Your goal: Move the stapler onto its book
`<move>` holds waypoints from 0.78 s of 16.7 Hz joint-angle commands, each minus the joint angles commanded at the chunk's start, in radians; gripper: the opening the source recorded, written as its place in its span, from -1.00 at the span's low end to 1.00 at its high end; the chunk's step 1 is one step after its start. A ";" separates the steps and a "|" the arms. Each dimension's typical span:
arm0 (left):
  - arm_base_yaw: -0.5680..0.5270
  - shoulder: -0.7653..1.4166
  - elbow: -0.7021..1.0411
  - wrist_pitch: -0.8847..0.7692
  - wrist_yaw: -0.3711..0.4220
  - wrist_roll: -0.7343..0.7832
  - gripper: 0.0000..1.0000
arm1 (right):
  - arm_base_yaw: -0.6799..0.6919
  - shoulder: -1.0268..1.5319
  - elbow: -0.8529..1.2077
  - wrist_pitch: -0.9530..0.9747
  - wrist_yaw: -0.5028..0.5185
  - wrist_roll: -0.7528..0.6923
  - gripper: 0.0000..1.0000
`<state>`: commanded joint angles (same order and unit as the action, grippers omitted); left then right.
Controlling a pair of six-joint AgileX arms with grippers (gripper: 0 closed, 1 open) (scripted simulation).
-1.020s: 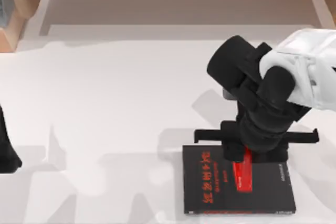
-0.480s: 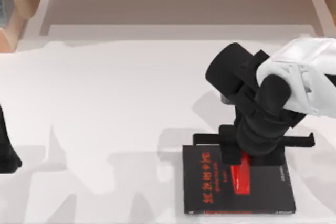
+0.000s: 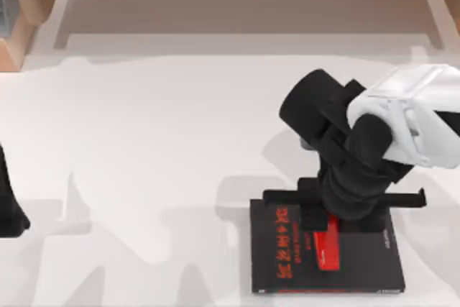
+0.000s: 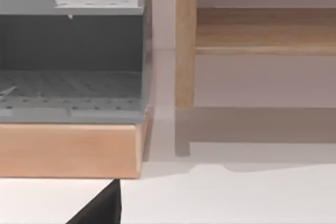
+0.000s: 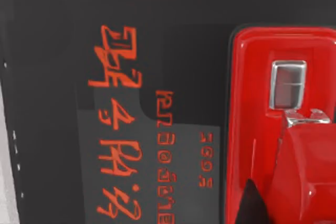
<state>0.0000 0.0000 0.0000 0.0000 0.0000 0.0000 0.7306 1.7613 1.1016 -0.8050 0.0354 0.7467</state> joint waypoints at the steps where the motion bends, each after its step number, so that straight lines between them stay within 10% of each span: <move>1: 0.000 0.000 0.000 0.000 0.000 0.000 1.00 | 0.000 0.000 0.000 0.000 0.000 0.000 -0.85; 13: 0.000 0.000 0.000 0.000 0.000 0.000 1.00 | 0.000 0.000 0.000 0.000 0.000 0.000 0.96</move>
<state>0.0000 0.0000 0.0000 0.0000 0.0000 0.0000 0.7306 1.7613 1.1016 -0.8050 0.0354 0.7467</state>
